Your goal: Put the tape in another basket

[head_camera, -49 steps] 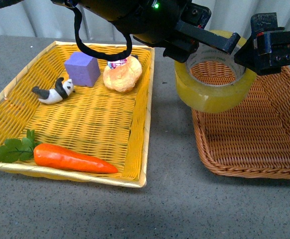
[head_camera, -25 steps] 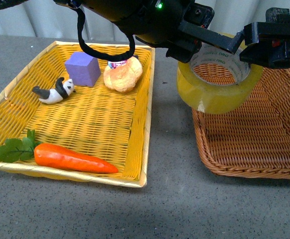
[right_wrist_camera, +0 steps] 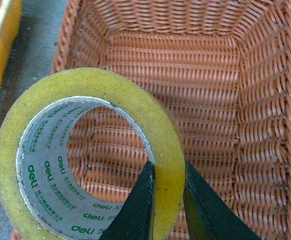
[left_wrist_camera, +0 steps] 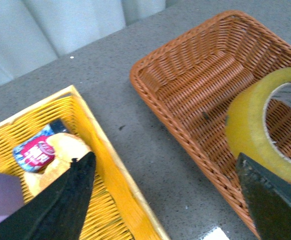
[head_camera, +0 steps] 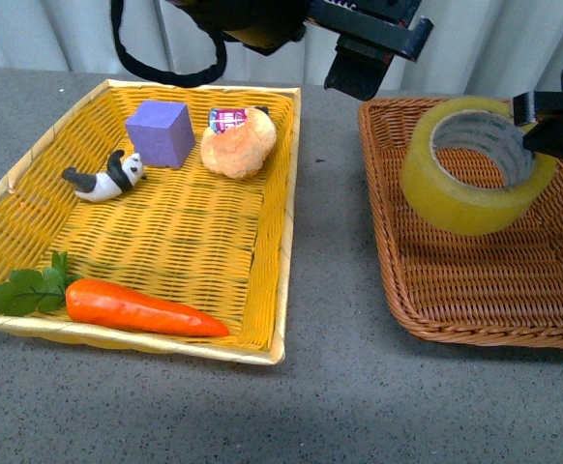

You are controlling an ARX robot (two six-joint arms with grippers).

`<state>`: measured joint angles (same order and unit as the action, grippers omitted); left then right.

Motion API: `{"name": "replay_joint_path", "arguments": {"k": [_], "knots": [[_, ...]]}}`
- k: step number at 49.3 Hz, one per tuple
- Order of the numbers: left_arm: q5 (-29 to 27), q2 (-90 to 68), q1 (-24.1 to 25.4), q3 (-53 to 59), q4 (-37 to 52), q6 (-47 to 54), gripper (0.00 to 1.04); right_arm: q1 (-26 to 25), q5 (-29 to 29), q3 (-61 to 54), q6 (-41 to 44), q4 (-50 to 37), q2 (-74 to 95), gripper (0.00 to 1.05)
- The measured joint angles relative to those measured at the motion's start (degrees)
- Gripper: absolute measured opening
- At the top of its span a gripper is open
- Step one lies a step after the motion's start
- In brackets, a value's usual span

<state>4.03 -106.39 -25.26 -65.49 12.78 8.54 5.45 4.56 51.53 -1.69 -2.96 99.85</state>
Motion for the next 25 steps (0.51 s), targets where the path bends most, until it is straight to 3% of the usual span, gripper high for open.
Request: {"name": "replay_joint_path", "arguments": {"k": [4, 16, 25], "knots": [[-1.9, 1.3, 1.3, 2.6, 2.7, -1.4, 1.0, -1.5, 0.0, 0.5, 0.1, -0.2, 2.0, 0.11], [-9.8, 2.9, 6.4, 9.0, 10.9, -8.1, 0.98, -3.2, 0.3, 0.5, -0.1, -2.8, 8.6, 0.11], [-11.9, 3.0, 7.5, 10.8, 14.7, -10.4, 0.98, -3.0, -1.0, -0.9, 0.6, -7.1, 10.2, 0.13]]}}
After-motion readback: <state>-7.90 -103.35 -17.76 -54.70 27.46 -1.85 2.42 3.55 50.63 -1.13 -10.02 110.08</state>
